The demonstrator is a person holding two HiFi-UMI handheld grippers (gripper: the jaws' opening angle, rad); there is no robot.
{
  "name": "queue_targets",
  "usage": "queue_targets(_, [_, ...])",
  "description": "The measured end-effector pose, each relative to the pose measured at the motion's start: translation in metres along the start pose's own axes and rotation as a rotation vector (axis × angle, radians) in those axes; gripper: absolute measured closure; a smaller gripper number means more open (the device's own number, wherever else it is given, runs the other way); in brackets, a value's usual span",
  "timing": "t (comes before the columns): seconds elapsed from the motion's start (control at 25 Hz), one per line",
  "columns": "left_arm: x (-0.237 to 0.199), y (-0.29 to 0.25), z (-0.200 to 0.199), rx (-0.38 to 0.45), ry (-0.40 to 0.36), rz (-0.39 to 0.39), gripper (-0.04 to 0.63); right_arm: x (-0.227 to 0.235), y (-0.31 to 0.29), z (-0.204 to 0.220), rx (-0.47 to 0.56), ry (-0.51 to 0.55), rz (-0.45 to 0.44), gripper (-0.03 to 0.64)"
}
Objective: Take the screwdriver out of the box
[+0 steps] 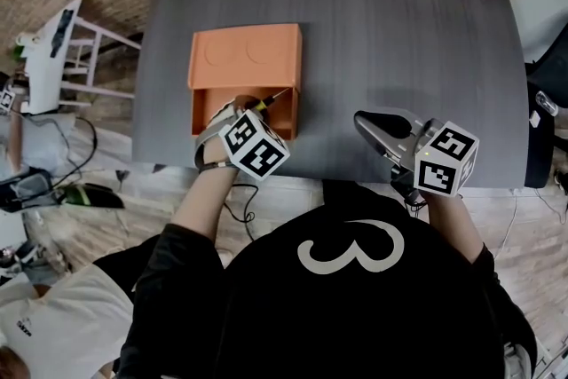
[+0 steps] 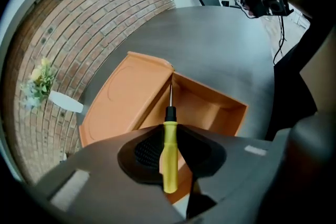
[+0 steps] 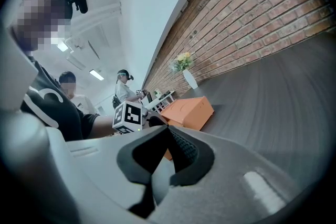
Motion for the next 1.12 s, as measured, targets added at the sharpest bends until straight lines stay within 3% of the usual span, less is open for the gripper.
queue_targets(0.2, [0.01,0.014,0.006,-0.025,-0.066,-0.059,0.495,-0.01,0.006,0.004,0.002,0.002,-0.005,0.615])
queue_targets(0.48, [0.026,0.045,0.009,0.046,-0.042,-0.126,0.495,-0.027,0.015,0.009,0.032,0.011,-0.016,0.615])
queue_targets(0.76, [0.043,0.092,0.015,0.278,0.173,-0.074,0.495,-0.053,0.03,0.006,0.076,0.046,-0.006,0.615])
queue_targets(0.96, [0.066,0.119,0.021,0.491,0.369,0.057,0.495,-0.075,0.039,0.001,0.12,0.114,0.014,0.615])
queue_targets(1.12, [0.086,0.139,0.022,0.623,0.452,0.104,0.495,-0.093,0.048,-0.001,0.156,0.147,0.016,0.615])
Point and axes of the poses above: the fingertips, and each gripper's own axes: y backward along the fingers, x to its right, z out of its underside, the point moved 10 cm from there along y, backward along the fingers, and after that the axes turned 7 degrees about z, right-handed, at the moved point
